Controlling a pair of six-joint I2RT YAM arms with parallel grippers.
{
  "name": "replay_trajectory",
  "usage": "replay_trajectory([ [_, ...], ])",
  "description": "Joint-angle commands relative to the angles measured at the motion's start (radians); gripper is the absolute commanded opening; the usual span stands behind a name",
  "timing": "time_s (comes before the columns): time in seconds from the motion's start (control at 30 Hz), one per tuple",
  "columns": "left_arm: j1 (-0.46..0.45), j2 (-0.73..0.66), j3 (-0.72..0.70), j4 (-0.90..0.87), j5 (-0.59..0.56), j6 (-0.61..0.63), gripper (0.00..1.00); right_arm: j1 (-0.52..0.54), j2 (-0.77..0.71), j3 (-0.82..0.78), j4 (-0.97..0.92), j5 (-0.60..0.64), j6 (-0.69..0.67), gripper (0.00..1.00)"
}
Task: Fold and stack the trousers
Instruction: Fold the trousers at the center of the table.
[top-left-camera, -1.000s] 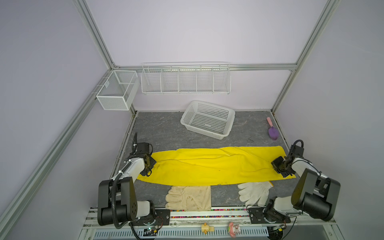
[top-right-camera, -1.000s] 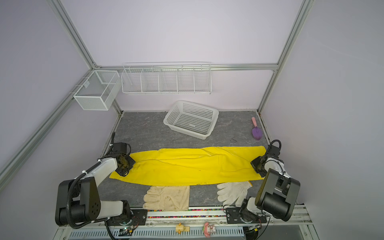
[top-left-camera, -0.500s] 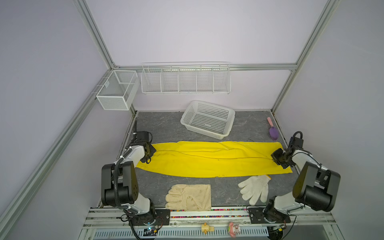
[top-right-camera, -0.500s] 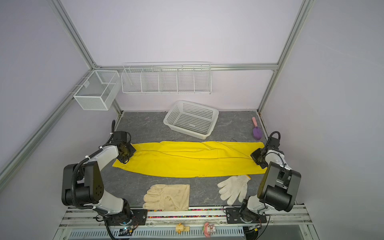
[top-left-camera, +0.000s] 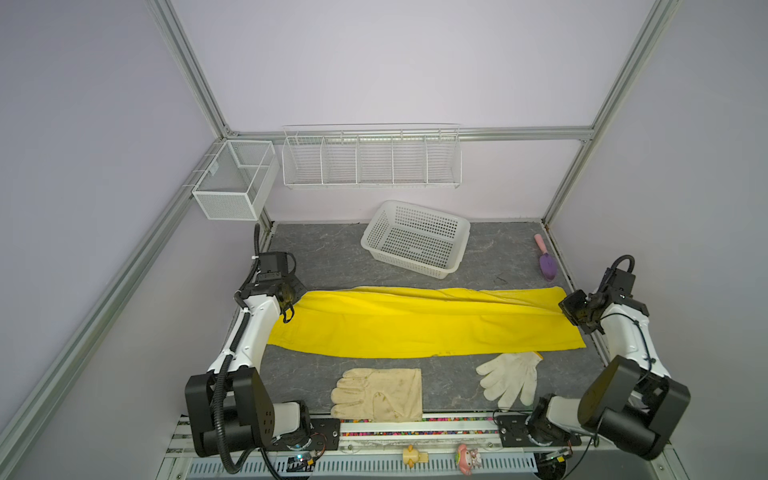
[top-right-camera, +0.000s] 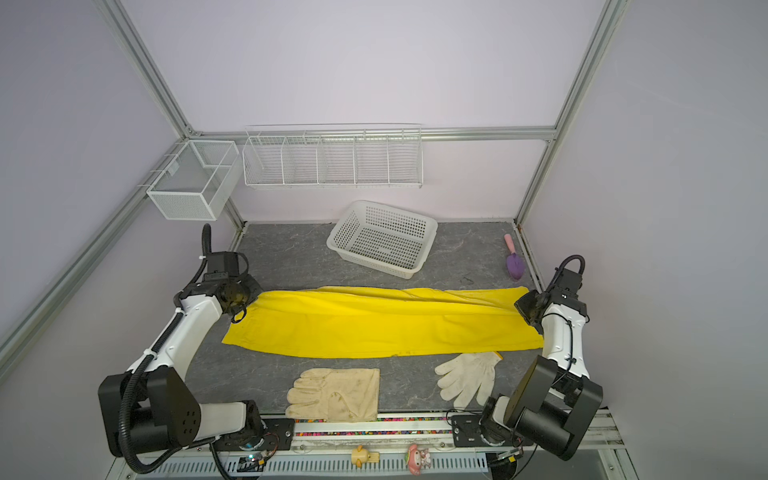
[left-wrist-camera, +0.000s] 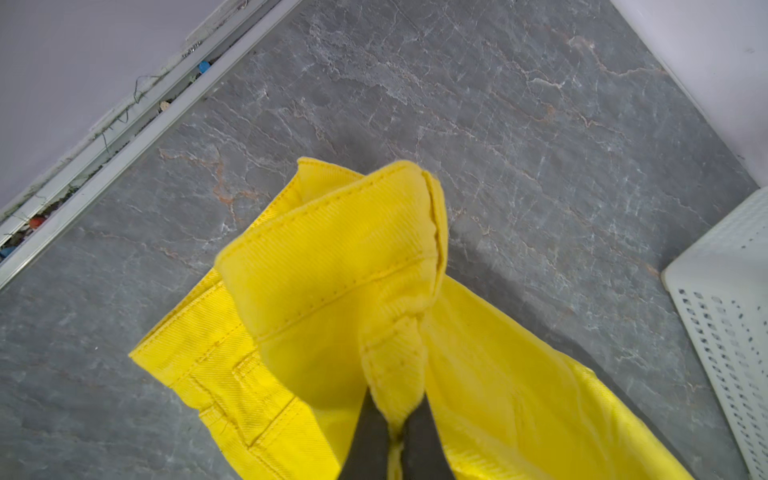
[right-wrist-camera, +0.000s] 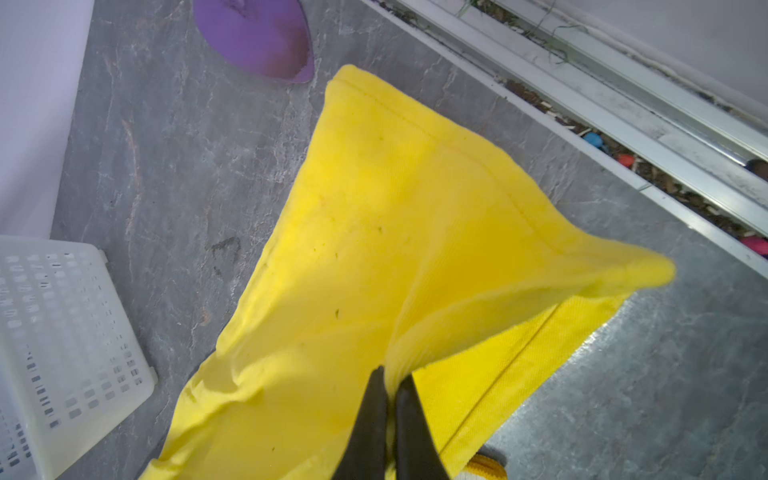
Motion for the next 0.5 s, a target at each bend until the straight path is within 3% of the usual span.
replay_trajectory([
  [0.0, 0.007, -0.031, -0.083, -0.032, 0.018, -0.005, 0.0, -0.028, 0.0, -0.068, 0.029, 0.03, -0.03, 0.07],
  [0.3, 0.007, -0.142, -0.238, -0.049, 0.027, -0.022, 0.0, -0.08, 0.048, -0.177, 0.104, 0.054, -0.074, 0.07],
  [0.47, 0.007, -0.18, -0.336, -0.043, 0.042, -0.071, 0.08, -0.086, 0.082, -0.148, 0.101, 0.047, -0.078, 0.07],
])
